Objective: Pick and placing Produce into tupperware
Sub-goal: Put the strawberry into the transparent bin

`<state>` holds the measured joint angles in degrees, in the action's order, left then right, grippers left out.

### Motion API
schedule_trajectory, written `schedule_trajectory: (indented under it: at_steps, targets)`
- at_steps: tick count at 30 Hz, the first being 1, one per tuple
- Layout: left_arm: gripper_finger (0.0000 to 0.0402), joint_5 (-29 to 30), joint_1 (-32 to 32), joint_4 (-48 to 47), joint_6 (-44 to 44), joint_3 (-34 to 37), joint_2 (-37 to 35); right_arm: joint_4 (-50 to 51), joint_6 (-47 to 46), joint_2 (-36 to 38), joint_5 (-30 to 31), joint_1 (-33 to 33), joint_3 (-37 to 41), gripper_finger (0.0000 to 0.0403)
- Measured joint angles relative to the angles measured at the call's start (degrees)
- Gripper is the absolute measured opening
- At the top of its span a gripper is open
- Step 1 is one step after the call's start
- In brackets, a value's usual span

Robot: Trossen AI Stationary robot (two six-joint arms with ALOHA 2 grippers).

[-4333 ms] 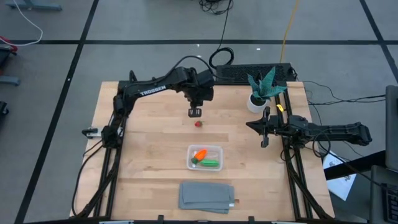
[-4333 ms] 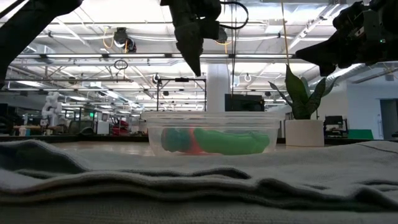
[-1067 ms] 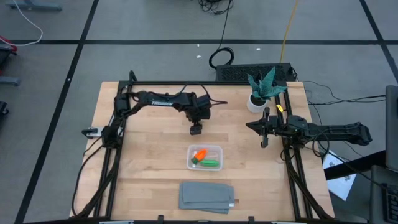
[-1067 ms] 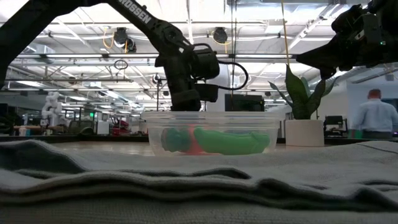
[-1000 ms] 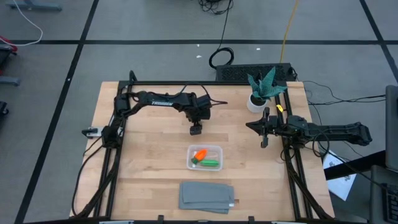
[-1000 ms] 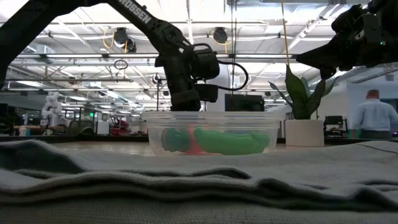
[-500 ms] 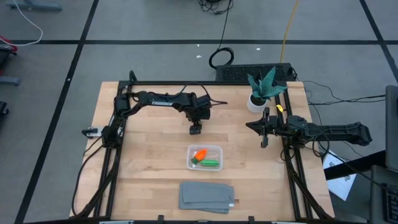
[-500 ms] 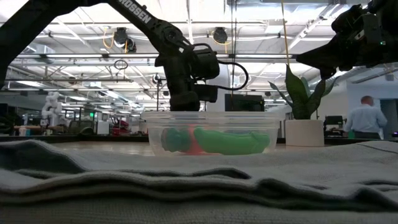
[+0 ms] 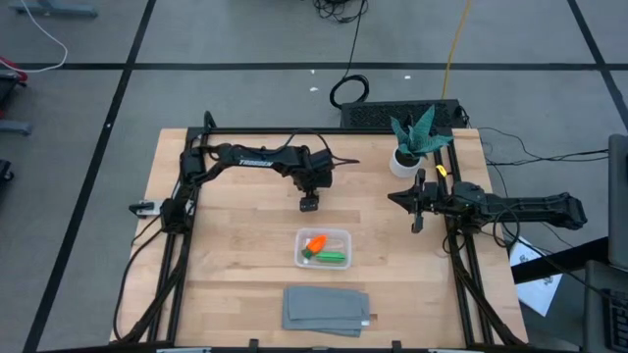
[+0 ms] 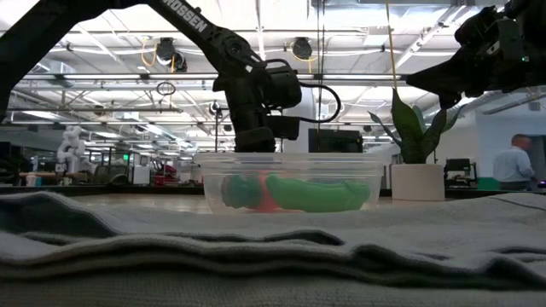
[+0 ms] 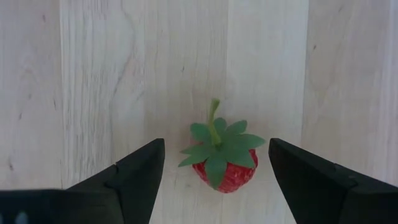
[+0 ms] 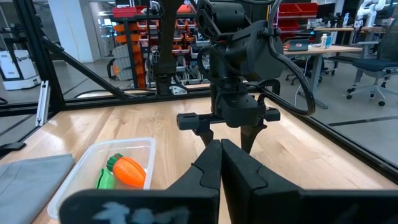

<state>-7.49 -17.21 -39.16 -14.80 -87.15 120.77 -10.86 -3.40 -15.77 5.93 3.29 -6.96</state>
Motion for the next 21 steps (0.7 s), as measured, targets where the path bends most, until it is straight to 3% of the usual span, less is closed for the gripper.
schedule_trajectory:
  at_steps: [21]
  targets:
    - [0.0294,0.24,0.07,3.89,-4.44,4.37,-0.35,-0.02,0.00,-0.02,0.01,0.01,0.00,0.0000]
